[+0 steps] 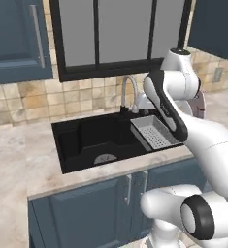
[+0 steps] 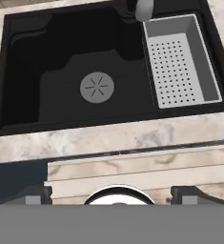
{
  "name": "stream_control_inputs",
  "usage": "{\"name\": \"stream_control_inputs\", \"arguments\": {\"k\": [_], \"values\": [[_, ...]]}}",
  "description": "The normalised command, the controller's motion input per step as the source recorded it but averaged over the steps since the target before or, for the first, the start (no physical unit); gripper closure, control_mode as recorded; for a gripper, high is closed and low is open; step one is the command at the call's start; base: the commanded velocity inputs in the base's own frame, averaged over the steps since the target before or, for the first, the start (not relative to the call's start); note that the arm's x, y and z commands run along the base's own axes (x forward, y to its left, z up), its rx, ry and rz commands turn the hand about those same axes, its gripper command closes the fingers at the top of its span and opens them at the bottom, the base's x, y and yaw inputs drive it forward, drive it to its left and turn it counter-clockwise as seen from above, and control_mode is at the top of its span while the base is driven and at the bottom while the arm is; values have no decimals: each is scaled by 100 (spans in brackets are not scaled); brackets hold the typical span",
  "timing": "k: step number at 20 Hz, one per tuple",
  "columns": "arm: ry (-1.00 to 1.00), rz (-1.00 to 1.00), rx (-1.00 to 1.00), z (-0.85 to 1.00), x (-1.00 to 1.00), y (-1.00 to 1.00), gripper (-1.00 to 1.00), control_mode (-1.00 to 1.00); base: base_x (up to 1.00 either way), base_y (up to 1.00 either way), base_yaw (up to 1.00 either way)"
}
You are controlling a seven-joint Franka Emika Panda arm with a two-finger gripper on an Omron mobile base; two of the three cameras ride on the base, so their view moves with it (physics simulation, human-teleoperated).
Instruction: Navigate to the coffee machine.
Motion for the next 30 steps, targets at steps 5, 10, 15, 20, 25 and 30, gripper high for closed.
{"name": "stream_control_inputs", "arguments": {"k": [5,10,15,20,25,30], "values": [[0,0,0,0,0,0,-100,100,-59,-6,-68],[0,0,0,0,0,0,-100,100,-39,-10,-64],[0,0,0,0,0,0,-100,100,-29,-12,-60],[0,0,0,0,0,0,-100,100,-21,-15,-59],[0,0,0,0,0,0,-100,100,-13,-26,-65],[0,0,0,0,0,0,-100,100,0,-4,-71]]}}
